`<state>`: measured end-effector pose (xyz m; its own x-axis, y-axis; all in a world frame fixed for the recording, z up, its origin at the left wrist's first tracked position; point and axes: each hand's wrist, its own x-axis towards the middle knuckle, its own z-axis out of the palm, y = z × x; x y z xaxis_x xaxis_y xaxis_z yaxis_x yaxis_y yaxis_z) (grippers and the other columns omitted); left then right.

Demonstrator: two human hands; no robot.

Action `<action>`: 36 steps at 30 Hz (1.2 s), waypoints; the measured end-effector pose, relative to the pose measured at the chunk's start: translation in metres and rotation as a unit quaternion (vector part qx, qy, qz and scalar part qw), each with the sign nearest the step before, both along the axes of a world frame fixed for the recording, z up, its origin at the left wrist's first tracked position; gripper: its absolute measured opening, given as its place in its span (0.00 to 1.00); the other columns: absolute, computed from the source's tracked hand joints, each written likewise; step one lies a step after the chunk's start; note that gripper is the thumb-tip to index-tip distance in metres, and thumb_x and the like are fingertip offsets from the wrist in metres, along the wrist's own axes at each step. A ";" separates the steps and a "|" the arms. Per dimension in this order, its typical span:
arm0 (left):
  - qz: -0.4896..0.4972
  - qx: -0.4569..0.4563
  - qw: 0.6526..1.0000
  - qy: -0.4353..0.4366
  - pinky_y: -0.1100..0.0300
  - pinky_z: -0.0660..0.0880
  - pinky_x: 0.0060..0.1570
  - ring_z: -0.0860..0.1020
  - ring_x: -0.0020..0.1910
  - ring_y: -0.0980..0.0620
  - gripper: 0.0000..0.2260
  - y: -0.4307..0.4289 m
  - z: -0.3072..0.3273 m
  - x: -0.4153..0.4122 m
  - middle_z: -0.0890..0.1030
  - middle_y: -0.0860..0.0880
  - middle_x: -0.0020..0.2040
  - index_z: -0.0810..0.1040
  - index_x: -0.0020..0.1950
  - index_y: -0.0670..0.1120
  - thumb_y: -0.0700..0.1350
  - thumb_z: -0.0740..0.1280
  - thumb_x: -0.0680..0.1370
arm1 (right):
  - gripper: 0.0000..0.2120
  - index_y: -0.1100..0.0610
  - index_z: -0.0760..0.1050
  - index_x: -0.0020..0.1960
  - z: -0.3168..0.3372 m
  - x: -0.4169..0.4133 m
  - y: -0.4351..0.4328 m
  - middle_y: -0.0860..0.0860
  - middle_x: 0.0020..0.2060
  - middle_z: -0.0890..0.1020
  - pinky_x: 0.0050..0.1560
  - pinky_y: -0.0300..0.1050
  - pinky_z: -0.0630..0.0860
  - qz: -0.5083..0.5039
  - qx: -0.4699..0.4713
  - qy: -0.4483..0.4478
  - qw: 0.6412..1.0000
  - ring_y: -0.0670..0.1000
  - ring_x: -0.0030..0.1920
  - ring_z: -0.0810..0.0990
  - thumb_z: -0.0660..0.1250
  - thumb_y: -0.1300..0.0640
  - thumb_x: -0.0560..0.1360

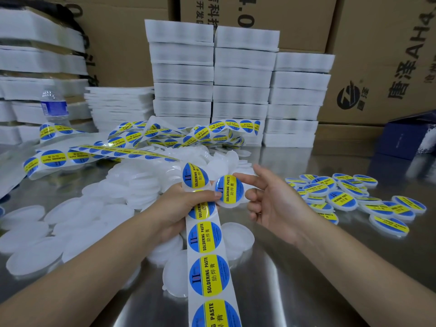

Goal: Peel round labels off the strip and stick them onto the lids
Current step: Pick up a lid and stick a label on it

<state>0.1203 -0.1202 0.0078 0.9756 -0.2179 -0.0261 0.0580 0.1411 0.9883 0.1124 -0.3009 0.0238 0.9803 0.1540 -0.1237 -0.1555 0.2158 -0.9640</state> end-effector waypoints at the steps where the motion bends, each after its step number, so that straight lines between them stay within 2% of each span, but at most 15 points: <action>1: 0.001 0.003 1.000 0.001 0.62 0.76 0.28 0.81 0.28 0.52 0.08 0.000 0.000 0.000 0.84 0.46 0.34 0.81 0.46 0.43 0.39 0.72 0.68 | 0.18 0.51 0.83 0.47 0.000 0.000 0.000 0.47 0.25 0.67 0.27 0.38 0.63 -0.002 -0.005 -0.002 1.000 0.46 0.25 0.60 0.58 0.42 0.77; 6: 0.008 0.021 1.000 0.008 0.60 0.77 0.29 0.81 0.29 0.51 0.08 0.001 0.000 0.000 0.84 0.45 0.36 0.81 0.48 0.42 0.39 0.72 0.70 | 0.18 0.52 0.85 0.43 -0.003 0.001 0.002 0.46 0.25 0.64 0.29 0.39 0.61 -0.072 -0.041 -0.053 0.995 0.46 0.26 0.59 0.60 0.45 0.77; 9: 0.005 0.022 1.000 0.004 0.61 0.77 0.29 0.81 0.29 0.51 0.09 0.001 0.001 -0.002 0.84 0.45 0.36 0.81 0.48 0.42 0.38 0.72 0.69 | 0.10 0.48 0.82 0.46 -0.003 0.002 0.003 0.47 0.26 0.67 0.29 0.41 0.63 -0.123 -0.061 -0.100 0.986 0.47 0.25 0.62 0.62 0.49 0.76; 11: -0.003 0.022 1.000 -0.001 0.61 0.77 0.29 0.81 0.30 0.51 0.12 0.001 0.002 -0.003 0.84 0.45 0.36 0.82 0.47 0.41 0.40 0.74 0.64 | 0.10 0.46 0.81 0.45 -0.005 0.002 0.003 0.47 0.26 0.70 0.29 0.41 0.66 -0.141 -0.122 -0.153 0.971 0.47 0.25 0.66 0.61 0.50 0.77; 14: -0.028 0.014 0.999 -0.026 0.62 0.77 0.31 0.82 0.32 0.51 0.11 -0.001 0.003 -0.006 0.84 0.45 0.36 0.84 0.42 0.43 0.44 0.74 0.60 | 0.14 0.48 0.79 0.42 -0.012 0.001 0.007 0.50 0.30 0.77 0.31 0.40 0.70 -0.117 -0.245 -0.233 0.934 0.44 0.27 0.72 0.60 0.41 0.75; 18: -0.063 0.040 0.994 -0.085 0.65 0.77 0.36 0.83 0.37 0.53 0.08 -0.001 0.004 -0.010 0.85 0.46 0.39 0.85 0.39 0.45 0.46 0.74 0.62 | 0.22 0.52 0.75 0.42 -0.025 -0.002 0.015 0.46 0.32 0.81 0.38 0.44 0.76 -0.096 -0.288 -0.280 0.911 0.45 0.33 0.78 0.66 0.33 0.65; 23: -0.093 0.068 0.986 -0.116 0.68 0.76 0.35 0.83 0.36 0.56 0.08 -0.001 0.009 -0.016 0.85 0.50 0.37 0.86 0.36 0.49 0.50 0.74 0.60 | 0.32 0.60 0.73 0.40 -0.023 -0.002 0.014 0.44 0.26 0.76 0.30 0.33 0.69 -0.107 -0.290 -0.304 0.901 0.41 0.27 0.71 0.66 0.30 0.60; 27: -0.087 0.065 0.986 -0.126 0.68 0.76 0.33 0.82 0.34 0.56 0.07 -0.003 0.009 -0.016 0.85 0.50 0.36 0.85 0.36 0.49 0.49 0.74 0.60 | 0.29 0.58 0.69 0.31 -0.019 -0.003 0.012 0.44 0.23 0.69 0.28 0.35 0.63 -0.120 -0.314 -0.311 0.889 0.43 0.26 0.66 0.62 0.29 0.62; 30: -0.078 0.071 0.988 -0.117 0.67 0.76 0.32 0.82 0.33 0.56 0.07 -0.002 0.008 -0.016 0.85 0.49 0.35 0.85 0.36 0.49 0.49 0.75 0.60 | 0.29 0.56 0.64 0.28 -0.018 -0.002 0.011 0.45 0.23 0.64 0.28 0.39 0.61 -0.124 -0.340 -0.303 0.882 0.45 0.27 0.63 0.57 0.28 0.63; 34: -0.080 0.081 0.987 -0.111 0.67 0.75 0.33 0.82 0.33 0.55 0.09 -0.001 0.008 -0.015 0.85 0.48 0.36 0.85 0.37 0.48 0.50 0.75 0.60 | 0.26 0.53 0.60 0.26 -0.018 0.000 0.010 0.45 0.22 0.63 0.27 0.37 0.59 -0.122 -0.333 -0.306 0.883 0.45 0.26 0.61 0.57 0.37 0.75; 36: -0.079 0.081 0.988 -0.104 0.67 0.75 0.32 0.82 0.32 0.55 0.08 -0.001 0.009 -0.014 0.85 0.49 0.35 0.85 0.36 0.48 0.48 0.75 0.60 | 0.25 0.54 0.61 0.26 -0.018 0.001 0.009 0.45 0.22 0.64 0.27 0.37 0.59 -0.119 -0.317 -0.305 0.890 0.45 0.26 0.61 0.57 0.41 0.77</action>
